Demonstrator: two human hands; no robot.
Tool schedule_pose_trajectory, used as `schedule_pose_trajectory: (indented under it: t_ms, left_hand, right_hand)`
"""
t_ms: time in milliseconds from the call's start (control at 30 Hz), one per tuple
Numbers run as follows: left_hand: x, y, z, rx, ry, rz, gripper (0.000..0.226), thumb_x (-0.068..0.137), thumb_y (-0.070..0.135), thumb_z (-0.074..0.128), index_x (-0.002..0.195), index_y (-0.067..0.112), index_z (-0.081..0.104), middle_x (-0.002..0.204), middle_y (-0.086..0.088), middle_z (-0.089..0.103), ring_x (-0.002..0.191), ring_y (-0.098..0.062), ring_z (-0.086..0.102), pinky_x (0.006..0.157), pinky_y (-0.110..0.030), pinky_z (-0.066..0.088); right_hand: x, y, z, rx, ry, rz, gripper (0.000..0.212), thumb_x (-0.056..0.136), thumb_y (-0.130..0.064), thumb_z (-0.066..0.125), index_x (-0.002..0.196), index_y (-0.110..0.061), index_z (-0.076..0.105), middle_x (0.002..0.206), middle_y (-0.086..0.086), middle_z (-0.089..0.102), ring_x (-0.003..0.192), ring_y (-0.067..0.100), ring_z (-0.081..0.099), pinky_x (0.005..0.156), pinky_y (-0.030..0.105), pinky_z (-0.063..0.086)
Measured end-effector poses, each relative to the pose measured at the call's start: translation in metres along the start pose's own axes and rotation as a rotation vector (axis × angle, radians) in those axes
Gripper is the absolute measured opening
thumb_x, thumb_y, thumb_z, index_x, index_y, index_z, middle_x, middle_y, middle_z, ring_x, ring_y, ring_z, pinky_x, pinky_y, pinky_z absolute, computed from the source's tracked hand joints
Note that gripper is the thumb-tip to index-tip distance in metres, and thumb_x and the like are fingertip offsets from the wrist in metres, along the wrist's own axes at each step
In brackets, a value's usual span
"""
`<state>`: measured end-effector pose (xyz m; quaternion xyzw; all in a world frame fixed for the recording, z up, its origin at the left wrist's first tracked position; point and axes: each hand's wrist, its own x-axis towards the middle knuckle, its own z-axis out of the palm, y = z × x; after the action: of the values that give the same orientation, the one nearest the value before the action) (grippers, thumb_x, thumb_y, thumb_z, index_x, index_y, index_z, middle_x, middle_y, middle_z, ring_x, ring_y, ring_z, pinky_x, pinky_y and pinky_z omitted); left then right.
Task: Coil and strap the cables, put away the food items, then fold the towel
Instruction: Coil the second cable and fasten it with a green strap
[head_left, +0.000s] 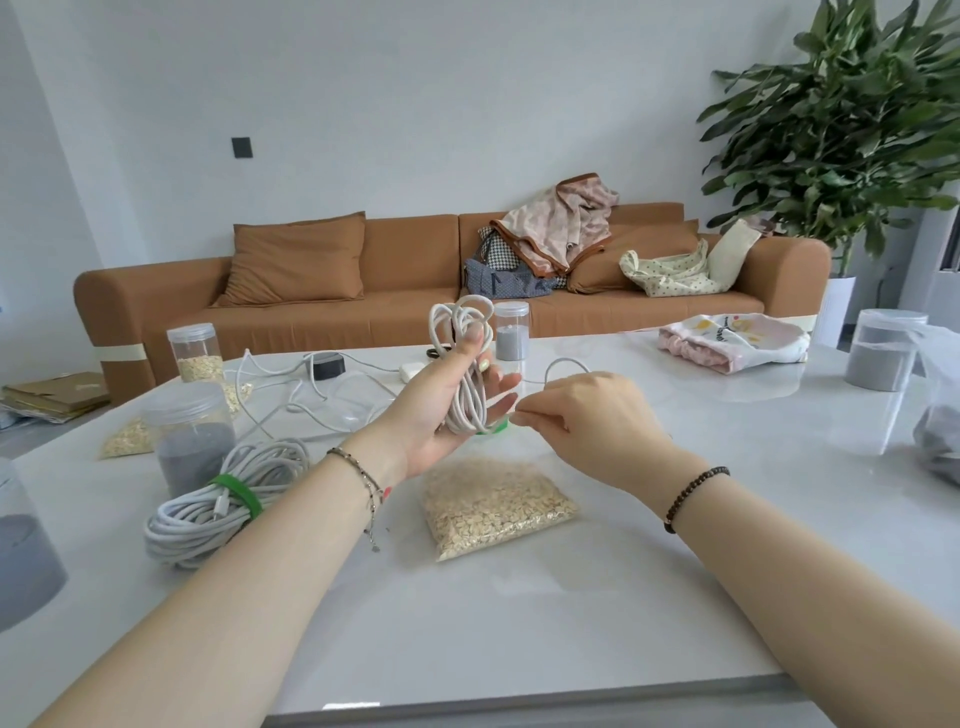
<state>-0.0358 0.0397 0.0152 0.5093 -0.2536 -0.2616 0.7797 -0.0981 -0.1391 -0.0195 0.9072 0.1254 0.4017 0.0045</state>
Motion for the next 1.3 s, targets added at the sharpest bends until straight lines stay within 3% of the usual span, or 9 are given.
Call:
schedule_pose_trajectory:
  t_ms: [233,433,567,667,733,833,933,1100,1300]
  left_hand:
    - [-0.005,-0.007,0.007,0.128,0.120,-0.018,0.037,0.097,0.042,0.059,0.108,0.006,0.058,0.103,-0.007,0.058,0.092,-0.023,0.070,0.081,-0.050,0.061]
    - [-0.006,-0.010,0.006,0.268,0.007,-0.048,0.051,0.099,0.044,0.056,0.119,-0.003,0.057,0.100,-0.013,0.073,0.090,-0.029,0.074,0.076,-0.042,0.062]
    - [-0.004,-0.011,0.010,0.423,-0.004,-0.046,0.037,0.099,0.047,0.055,0.096,0.010,0.052,0.074,-0.001,0.069,0.066,-0.017,0.070,0.055,-0.023,0.052]
    - [-0.004,-0.015,0.012,0.498,0.025,-0.039,0.035,0.098,0.046,0.058,0.086,0.015,0.046,0.060,0.004,0.056,0.047,-0.012,0.051,0.044,-0.021,0.040]
    - [-0.004,-0.014,0.009,0.597,0.031,-0.003,0.036,0.100,0.043,0.056,0.082,0.016,0.041,0.061,0.000,0.064,0.045,-0.013,0.038,0.044,-0.021,0.034]
    - [-0.003,-0.007,0.005,0.687,0.107,0.086,0.036,0.100,0.040,0.058,0.080,0.014,0.044,0.077,-0.024,0.070,0.041,-0.012,0.042,0.046,-0.025,0.036]
    - [0.003,-0.006,-0.006,0.715,0.223,0.180,0.032,0.101,0.038,0.058,0.080,0.014,0.050,0.060,-0.008,0.057,0.041,-0.013,0.041,0.044,-0.026,0.036]
    - [0.006,-0.007,-0.017,0.576,0.393,0.280,0.024,0.102,0.040,0.056,0.087,0.021,0.055,0.058,0.007,0.043,0.046,-0.005,0.042,0.046,-0.022,0.037]
    - [0.003,0.004,-0.013,0.008,0.439,0.227,0.037,0.099,0.048,0.056,0.077,0.019,0.047,0.055,0.007,0.043,0.045,-0.007,0.038,0.044,-0.019,0.038]
  right_hand:
    - [0.002,-0.004,-0.002,0.002,0.176,-0.091,0.030,0.095,-0.039,0.053,0.081,-0.029,0.077,0.057,-0.008,0.057,0.056,0.017,0.053,0.055,0.024,0.039]
    - [0.002,-0.009,-0.006,-0.055,0.274,-0.089,0.030,0.087,-0.042,0.071,0.065,-0.021,0.065,0.054,-0.007,0.051,0.050,0.018,0.052,0.048,0.028,0.041]
    - [0.002,-0.009,-0.016,-0.086,0.282,0.084,0.056,0.076,-0.068,0.064,0.055,-0.022,0.039,0.045,-0.008,0.040,0.040,0.016,0.041,0.046,0.021,0.017]
    - [0.002,-0.012,-0.017,-0.106,0.238,0.161,0.067,0.069,-0.080,0.058,0.054,-0.024,0.025,0.043,-0.010,0.027,0.040,0.015,0.029,0.047,0.019,0.009]
    - [0.002,-0.014,-0.013,-0.071,0.195,0.213,0.074,0.066,-0.078,0.068,0.053,-0.023,0.021,0.043,-0.008,0.025,0.041,0.016,0.027,0.046,0.022,0.010]
    - [0.000,-0.012,-0.009,0.065,0.132,0.301,0.068,0.073,-0.067,0.073,0.055,-0.021,0.026,0.045,-0.004,0.033,0.046,0.016,0.034,0.046,0.027,0.018]
    - [0.000,-0.006,-0.008,0.163,0.109,0.302,0.057,0.083,-0.057,0.072,0.059,-0.021,0.035,0.048,-0.004,0.041,0.050,0.014,0.041,0.048,0.025,0.024]
    - [-0.004,-0.003,-0.005,0.307,0.128,0.295,0.041,0.094,-0.041,0.063,0.067,-0.018,0.045,0.053,-0.005,0.042,0.055,0.013,0.045,0.050,0.030,0.028]
    - [-0.002,-0.001,-0.006,0.242,0.172,0.367,0.021,0.100,-0.038,0.055,0.084,-0.026,0.062,0.056,-0.012,0.048,0.059,0.009,0.048,0.050,0.029,0.028]
